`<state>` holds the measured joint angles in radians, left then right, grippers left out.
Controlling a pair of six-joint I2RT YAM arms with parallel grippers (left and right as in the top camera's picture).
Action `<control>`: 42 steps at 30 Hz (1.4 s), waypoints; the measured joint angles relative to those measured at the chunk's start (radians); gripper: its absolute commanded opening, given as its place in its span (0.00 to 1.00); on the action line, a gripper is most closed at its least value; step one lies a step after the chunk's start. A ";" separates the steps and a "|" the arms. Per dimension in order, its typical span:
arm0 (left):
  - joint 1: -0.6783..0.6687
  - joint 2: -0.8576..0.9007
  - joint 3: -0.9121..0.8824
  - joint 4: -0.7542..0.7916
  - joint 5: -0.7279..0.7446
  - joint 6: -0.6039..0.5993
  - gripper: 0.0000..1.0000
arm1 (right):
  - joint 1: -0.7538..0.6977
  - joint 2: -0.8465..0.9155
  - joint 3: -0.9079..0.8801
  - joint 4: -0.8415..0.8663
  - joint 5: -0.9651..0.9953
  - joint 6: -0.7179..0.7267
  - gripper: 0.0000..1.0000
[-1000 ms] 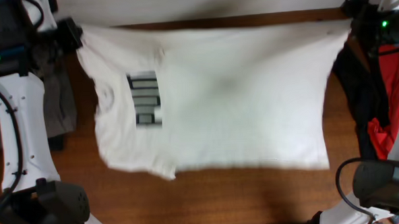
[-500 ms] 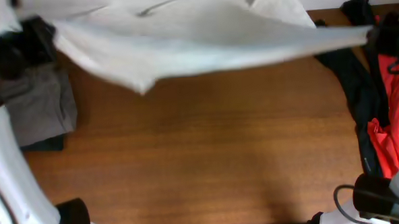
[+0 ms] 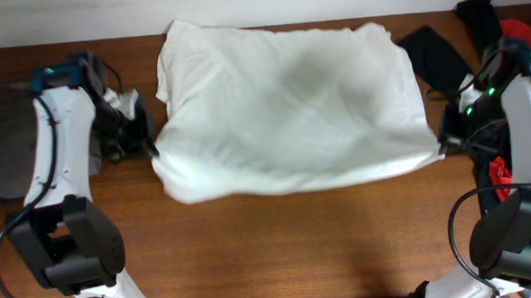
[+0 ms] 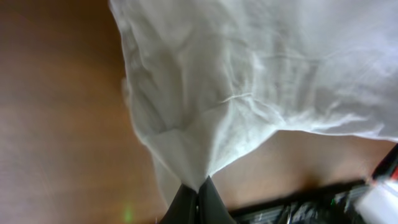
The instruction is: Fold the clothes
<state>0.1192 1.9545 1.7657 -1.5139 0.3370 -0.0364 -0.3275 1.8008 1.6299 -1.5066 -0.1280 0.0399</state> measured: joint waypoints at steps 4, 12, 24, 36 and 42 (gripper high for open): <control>-0.029 0.000 -0.164 0.010 -0.005 0.034 0.01 | 0.000 0.000 -0.130 0.032 0.039 0.000 0.04; -0.019 -0.025 -0.398 0.068 -0.043 0.052 0.00 | 0.000 0.000 -0.239 0.025 0.113 0.018 0.04; 0.175 -0.385 -0.552 0.130 -0.114 -0.013 0.01 | -0.001 -0.067 -0.356 0.031 0.196 0.109 0.03; 0.287 -0.478 -0.679 0.232 -0.070 -0.031 0.00 | -0.025 -0.353 -0.449 0.136 0.177 0.124 0.04; 0.296 -0.478 -0.682 0.416 0.051 -0.070 0.00 | -0.024 -0.358 -0.451 0.317 0.089 0.096 0.04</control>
<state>0.4149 1.4769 1.0832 -1.0977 0.3882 -0.1066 -0.3519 1.4425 1.1793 -1.1900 -0.0391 0.1356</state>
